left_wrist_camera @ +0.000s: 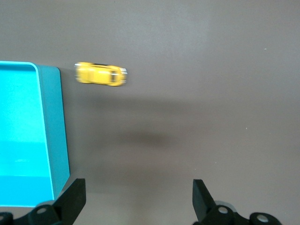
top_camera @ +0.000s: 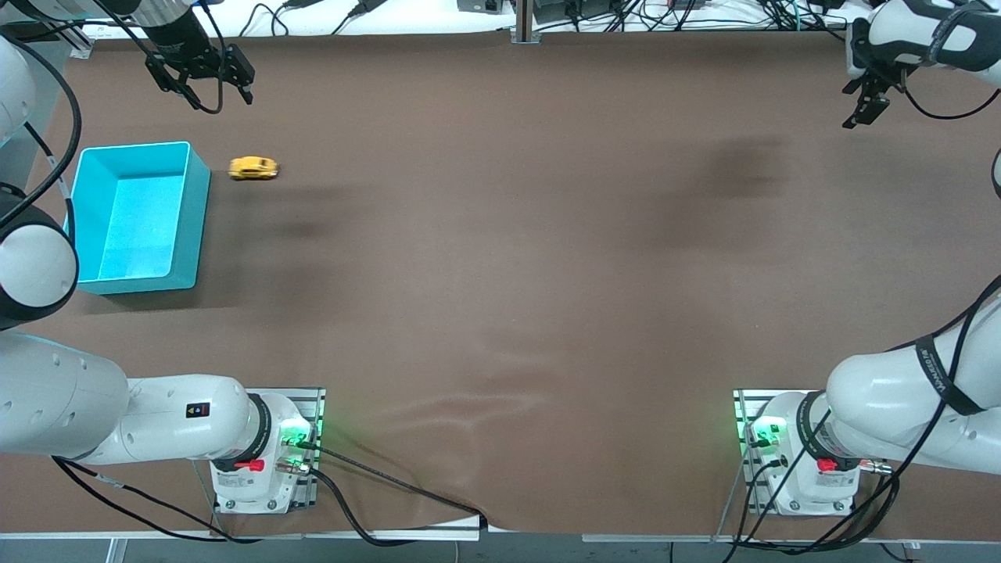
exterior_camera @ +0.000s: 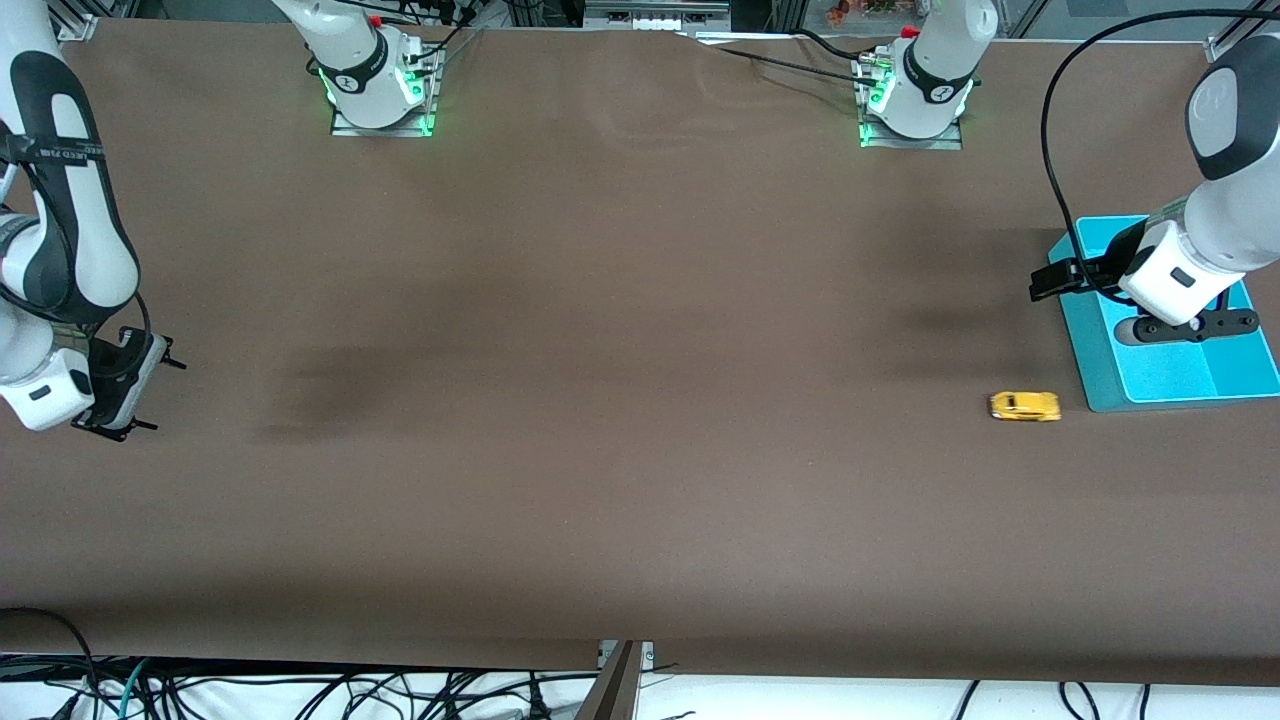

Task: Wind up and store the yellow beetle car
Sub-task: 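Grasp the car with the left gripper while the right gripper retracts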

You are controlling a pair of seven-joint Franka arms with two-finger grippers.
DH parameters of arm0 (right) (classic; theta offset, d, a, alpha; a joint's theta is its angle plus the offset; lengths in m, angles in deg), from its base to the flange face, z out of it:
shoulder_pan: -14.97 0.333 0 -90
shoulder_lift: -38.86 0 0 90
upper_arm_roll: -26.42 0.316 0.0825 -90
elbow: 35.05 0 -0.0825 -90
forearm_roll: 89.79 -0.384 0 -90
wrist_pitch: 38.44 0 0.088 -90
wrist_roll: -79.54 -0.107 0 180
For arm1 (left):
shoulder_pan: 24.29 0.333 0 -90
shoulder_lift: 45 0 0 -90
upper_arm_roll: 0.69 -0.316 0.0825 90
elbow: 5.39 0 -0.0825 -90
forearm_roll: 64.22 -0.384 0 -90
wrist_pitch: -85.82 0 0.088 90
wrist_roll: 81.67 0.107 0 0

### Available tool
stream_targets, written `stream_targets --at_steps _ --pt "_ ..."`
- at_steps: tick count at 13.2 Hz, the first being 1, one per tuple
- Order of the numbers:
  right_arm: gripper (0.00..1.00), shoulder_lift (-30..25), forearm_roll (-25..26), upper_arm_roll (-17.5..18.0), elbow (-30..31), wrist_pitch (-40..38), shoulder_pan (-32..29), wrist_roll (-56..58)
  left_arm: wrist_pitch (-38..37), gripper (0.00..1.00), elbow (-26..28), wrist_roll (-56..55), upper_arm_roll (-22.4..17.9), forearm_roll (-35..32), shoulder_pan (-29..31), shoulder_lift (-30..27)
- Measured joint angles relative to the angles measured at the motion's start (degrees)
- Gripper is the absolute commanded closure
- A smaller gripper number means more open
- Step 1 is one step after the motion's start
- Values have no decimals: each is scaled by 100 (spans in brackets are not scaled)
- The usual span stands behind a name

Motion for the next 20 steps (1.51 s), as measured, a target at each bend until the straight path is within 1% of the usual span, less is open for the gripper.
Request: stream_targets --at_steps 3,5,8,10,15,16,18,20 --pt "0 -267 0 7 -98 -527 153 -1006 868 0 448 669 -6 -7 118 102" --pt "0 -429 0 10 -207 -885 270 -1623 1210 0 607 1469 -23 -11 244 226" --pt "0 -634 1 17 -401 -1517 400 -2714 1731 0 668 3233 -197 -13 346 487" --pt "0 -746 1 24 -567 -1996 501 -3529 1937 0 679 4146 -294 -13 381 725" --pt "0 -847 -3 87 -1462 -3368 849 -5837 2586 0 701 6392 -469 -14 487 1507" --pt "0 -855 -4 177 -1606 -3625 900 -6375 2771 0 702 6863 -543 -14 497 1681" --pt "0 -863 -5 485 -1910 -4038 947 -7377 3154 0 705 7758 -655 -14 511 2004" --pt "0 -874 -5 725 -2109 -4241 983 -8014 3510 0 701 8413 -720 -14 515 2269"
